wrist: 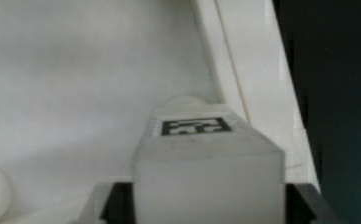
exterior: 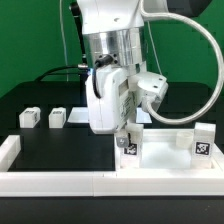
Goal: Assemble square table
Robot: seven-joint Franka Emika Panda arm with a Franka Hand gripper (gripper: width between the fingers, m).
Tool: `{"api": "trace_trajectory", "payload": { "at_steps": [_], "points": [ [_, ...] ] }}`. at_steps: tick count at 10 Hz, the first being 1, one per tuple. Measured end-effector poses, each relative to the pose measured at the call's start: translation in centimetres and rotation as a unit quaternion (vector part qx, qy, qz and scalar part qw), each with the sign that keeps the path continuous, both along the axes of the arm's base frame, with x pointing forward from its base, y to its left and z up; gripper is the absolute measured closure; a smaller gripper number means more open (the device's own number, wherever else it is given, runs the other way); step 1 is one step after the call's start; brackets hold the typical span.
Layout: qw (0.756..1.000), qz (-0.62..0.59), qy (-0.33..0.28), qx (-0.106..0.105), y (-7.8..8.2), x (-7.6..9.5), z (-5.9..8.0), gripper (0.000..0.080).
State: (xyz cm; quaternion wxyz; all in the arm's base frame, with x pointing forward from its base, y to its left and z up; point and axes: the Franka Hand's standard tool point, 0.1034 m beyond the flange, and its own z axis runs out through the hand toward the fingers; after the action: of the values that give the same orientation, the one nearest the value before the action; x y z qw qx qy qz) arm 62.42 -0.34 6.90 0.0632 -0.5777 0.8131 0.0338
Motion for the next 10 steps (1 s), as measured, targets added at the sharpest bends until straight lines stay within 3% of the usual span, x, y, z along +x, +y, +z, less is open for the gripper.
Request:
{"api": "trace_trajectory", "payload": {
  "at_steps": [2, 3, 4, 6, 9, 10],
  "points": [
    [1.0, -0.024, 0.006, -0.003, 0.1, -0.1, 0.0, 0.0508],
    [1.0, -0.028, 0.007, -0.002, 0.1, -0.1, 0.0, 0.043],
    [1.0, -0.027, 0.007, -0.002, 0.1, -0.1, 0.0, 0.043],
    [1.0, -0.026, 0.007, -0.002, 0.1, -0.1, 0.0, 0.018],
    [0.999, 0.052, -0.004, -0.001, 1.8, -1.0, 3.5, 0.0151],
    [0.999, 0.05, -0.001, -0.002, 1.6, -1.2, 3.1, 0.0151]
  ]
}}
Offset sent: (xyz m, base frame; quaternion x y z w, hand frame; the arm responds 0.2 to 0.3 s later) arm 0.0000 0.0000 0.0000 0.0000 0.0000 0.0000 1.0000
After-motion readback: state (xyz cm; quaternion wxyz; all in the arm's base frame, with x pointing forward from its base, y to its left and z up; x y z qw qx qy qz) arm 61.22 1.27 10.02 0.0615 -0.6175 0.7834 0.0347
